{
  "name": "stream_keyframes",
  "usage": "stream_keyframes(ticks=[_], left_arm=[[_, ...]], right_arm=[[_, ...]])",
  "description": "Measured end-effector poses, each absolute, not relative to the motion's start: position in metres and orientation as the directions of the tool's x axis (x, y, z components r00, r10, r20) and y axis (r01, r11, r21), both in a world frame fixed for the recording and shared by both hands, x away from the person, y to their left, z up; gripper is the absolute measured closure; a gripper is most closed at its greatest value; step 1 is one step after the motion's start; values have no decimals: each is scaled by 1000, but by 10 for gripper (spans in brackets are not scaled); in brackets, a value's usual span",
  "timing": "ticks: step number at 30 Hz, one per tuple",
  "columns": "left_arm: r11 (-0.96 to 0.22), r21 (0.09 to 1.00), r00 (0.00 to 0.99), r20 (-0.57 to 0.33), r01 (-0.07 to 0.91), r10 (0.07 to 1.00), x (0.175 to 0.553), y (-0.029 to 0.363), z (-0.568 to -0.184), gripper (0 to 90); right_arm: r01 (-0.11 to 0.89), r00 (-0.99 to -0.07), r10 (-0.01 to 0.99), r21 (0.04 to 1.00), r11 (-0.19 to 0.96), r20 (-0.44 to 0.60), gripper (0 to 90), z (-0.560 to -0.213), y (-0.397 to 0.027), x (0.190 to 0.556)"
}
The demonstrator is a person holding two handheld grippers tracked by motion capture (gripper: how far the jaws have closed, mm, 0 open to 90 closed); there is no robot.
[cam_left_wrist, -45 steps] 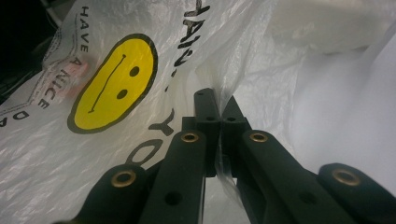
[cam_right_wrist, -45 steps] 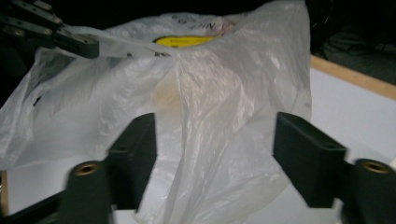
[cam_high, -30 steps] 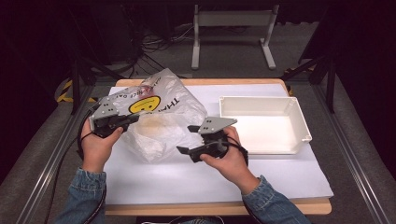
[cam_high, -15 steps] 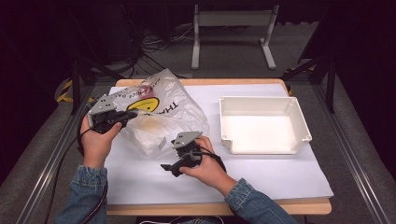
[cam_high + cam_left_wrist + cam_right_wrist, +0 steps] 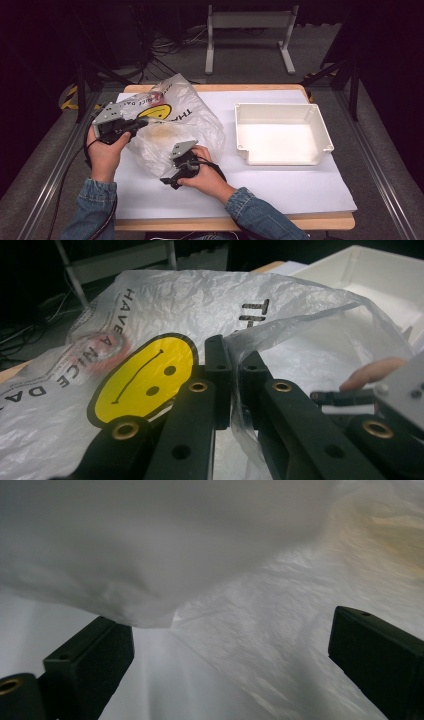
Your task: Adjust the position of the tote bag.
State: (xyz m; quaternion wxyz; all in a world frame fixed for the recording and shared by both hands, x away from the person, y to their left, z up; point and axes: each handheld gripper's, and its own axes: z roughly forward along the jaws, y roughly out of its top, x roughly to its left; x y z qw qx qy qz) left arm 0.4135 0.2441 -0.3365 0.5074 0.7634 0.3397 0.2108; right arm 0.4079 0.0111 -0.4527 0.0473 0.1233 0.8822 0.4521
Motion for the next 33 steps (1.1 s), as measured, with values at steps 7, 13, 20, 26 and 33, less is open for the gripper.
stream_keyframes(ticks=[7, 13, 20, 26, 33], left_arm=[[-256, 917, 679, -20, 305, 734, 414, 245, -338, 867], [-277, 910, 687, -13, 310, 727, 413, 243, -339, 858], [-289, 910, 692, 3, 298, 722, 410, 242, -335, 855], [-304, 913, 712, 21, 273, 702, 403, 237, -329, 855], [-345, 906, 749, 47, 247, 661, 392, 225, -322, 846]], right_arm=[[122, -985, 171, 810, 574, 28, 94, -454, 33, 400], [87, -994, 103, 800, 594, 31, 790, -450, 32, 399], [77, -994, 108, 830, 553, 21, 900, -430, 14, 389], [82, -996, 61, 845, 528, 58, 900, -412, -3, 375], [59, -997, -14, 842, 537, 79, 900, -398, -24, 349]])
